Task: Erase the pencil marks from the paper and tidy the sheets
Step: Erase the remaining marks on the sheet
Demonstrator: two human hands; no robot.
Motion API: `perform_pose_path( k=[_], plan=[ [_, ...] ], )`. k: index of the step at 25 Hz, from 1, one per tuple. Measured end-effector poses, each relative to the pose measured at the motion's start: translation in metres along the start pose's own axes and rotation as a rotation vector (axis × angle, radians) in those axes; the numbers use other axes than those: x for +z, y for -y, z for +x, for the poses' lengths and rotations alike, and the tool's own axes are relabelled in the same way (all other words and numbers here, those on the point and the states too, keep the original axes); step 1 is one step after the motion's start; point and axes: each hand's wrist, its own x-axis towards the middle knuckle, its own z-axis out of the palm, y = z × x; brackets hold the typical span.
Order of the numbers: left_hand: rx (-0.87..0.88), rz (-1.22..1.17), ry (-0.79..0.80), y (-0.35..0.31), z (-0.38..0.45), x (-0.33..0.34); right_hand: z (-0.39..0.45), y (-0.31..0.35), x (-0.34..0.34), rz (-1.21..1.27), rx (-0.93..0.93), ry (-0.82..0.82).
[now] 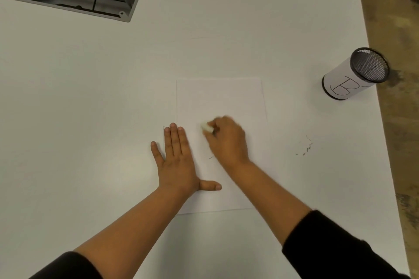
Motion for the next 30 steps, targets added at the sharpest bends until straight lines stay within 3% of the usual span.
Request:
perform_pose_path(
  k=[4, 9, 11, 14, 20, 25, 30],
  plan=[
    [0.016, -0.020, -0.025, 0.003, 0.002, 0.003, -0.035, 0.001, 0.006, 0.025, -0.166, 0.107],
    [0.007, -0.004, 0.004, 0.002, 0.002, 0.000, 0.044, -0.013, -0.009, 0.042, 0.032, -0.041],
    [0.018, -0.004, 0.012, 0.002, 0.002, 0.000, 0.018, -0.023, -0.015, 0.049, 0.054, -0.054],
    [0.022, 0.005, 0.024, 0.002, 0.003, -0.001, -0.045, -0.027, -0.021, 0.047, -0.036, 0.050],
    [0.011, 0.035, 0.017, 0.001, 0.001, 0.000, 0.013, -0.047, -0.040, -0.007, 0.140, -0.160],
    [0.013, 0.046, 0.015, 0.000, 0.002, -0.001, -0.040, -0.025, -0.023, 0.042, -0.012, 0.005],
    [0.010, 0.044, 0.011, 0.000, 0.001, 0.000, 0.015, -0.044, -0.039, 0.029, 0.187, -0.176]
  ],
)
